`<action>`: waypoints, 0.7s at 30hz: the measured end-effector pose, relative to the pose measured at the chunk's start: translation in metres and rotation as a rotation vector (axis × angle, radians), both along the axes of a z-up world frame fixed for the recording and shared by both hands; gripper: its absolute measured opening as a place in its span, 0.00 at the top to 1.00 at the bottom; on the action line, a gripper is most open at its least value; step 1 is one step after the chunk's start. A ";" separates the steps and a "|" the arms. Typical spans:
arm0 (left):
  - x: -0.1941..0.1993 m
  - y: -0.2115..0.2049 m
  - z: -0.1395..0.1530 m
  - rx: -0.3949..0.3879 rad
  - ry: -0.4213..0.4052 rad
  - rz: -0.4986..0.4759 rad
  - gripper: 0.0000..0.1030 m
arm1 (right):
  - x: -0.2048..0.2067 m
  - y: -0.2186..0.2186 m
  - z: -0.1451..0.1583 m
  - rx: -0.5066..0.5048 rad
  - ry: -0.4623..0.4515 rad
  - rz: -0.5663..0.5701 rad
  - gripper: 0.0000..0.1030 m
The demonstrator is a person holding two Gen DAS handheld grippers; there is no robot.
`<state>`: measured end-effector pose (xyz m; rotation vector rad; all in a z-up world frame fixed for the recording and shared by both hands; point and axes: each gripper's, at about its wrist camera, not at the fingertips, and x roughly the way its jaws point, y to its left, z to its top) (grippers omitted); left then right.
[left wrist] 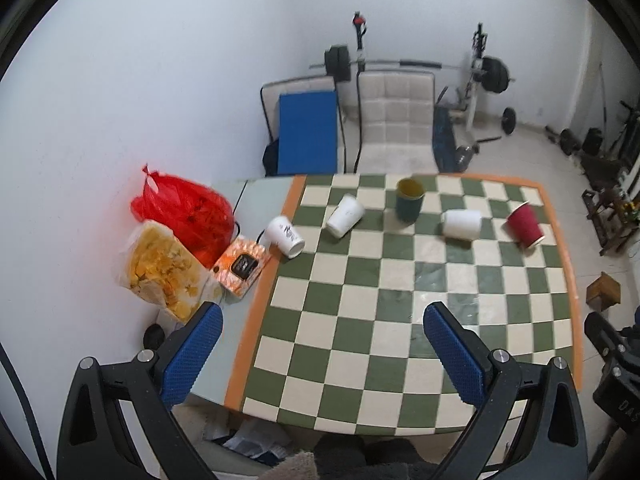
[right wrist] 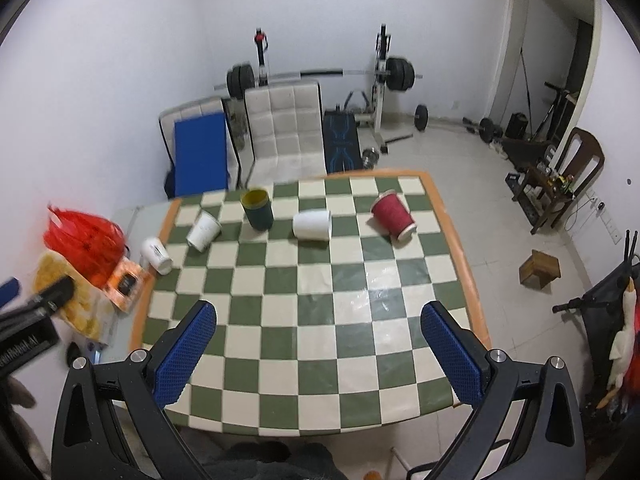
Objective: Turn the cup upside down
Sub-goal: 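Move the left tool toward the upright white paper cup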
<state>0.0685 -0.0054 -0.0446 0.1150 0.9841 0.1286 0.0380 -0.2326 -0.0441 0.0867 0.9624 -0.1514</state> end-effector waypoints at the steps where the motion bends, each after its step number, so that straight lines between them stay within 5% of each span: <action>1: 0.012 0.003 -0.011 0.016 0.018 0.015 0.00 | 0.010 0.001 -0.013 0.001 0.022 0.003 0.00; 11: 0.093 0.036 -0.093 0.058 0.159 0.018 0.00 | 0.092 0.014 -0.141 0.001 0.211 0.009 0.00; 21: 0.196 0.050 -0.155 0.084 0.259 -0.054 0.00 | 0.182 0.042 -0.217 0.023 0.327 -0.032 0.00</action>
